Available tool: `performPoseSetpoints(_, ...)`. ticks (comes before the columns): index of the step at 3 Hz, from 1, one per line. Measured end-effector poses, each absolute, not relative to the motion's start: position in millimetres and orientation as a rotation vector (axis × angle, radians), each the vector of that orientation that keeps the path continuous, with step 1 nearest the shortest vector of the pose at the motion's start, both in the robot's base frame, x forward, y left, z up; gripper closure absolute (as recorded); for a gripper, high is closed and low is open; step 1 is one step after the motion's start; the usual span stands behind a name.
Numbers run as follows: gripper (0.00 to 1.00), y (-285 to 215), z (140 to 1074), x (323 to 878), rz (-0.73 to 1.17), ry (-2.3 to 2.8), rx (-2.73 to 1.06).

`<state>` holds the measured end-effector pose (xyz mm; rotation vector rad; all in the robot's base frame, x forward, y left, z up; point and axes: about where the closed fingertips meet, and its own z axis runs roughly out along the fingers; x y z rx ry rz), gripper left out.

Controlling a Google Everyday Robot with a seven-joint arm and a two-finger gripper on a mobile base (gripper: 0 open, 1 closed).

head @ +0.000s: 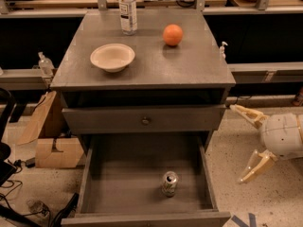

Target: Pick 7up can from middle drawer and place on counter

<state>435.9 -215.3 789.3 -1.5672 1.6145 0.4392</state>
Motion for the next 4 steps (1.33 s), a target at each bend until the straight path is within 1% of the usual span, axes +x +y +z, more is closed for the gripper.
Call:
performPoseSetpoints(1,0.00,-215,789,436,0.440,1.615,-1.567)
performPoseSetpoints(2,0.00,-212,767,439,0.470,1.634,-1.563)
performPoseSetpoints(4,0.00,-197,627,457,0.579,1.628,-1.556)
